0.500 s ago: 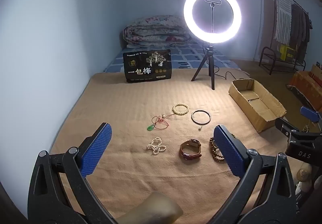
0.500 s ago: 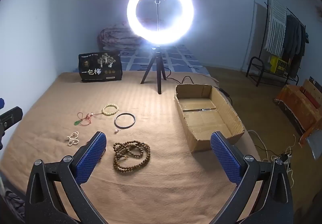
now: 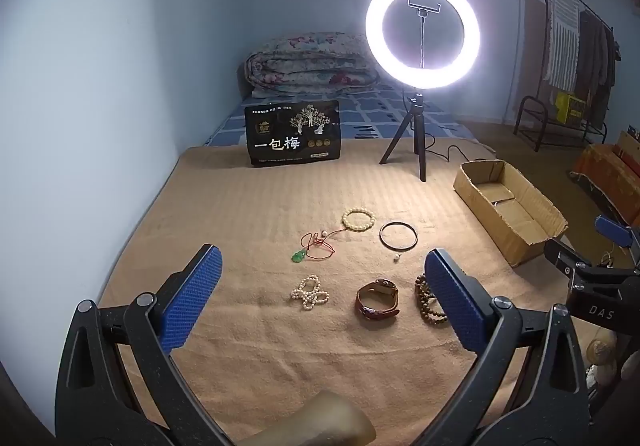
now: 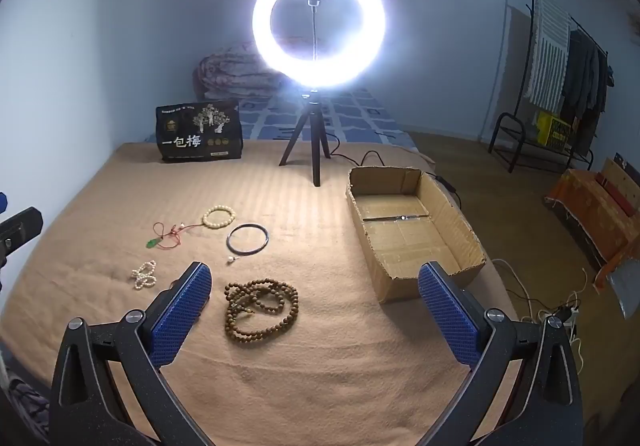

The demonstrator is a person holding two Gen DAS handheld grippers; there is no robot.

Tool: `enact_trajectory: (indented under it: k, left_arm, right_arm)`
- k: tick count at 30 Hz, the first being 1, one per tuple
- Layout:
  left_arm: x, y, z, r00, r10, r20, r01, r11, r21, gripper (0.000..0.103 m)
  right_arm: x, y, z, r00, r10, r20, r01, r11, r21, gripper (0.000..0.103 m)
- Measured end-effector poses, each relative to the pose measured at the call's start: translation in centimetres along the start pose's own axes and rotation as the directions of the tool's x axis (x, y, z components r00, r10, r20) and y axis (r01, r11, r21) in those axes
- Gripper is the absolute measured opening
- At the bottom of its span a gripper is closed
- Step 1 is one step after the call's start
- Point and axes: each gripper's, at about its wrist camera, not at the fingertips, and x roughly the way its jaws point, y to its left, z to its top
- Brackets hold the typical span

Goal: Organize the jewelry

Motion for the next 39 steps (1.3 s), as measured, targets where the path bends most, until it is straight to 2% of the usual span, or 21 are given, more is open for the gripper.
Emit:
enact_trajectory:
  k: [39]
  left_arm:
    - [0.0,0.11,0.1,1.0,0.002,0.005,-0.002,1.0,-0.003,0.103]
  right_arm:
    - [0.09,0.34,-0.14,1.0,0.002,-0.007,-0.002,1.0,-0.007,0.103]
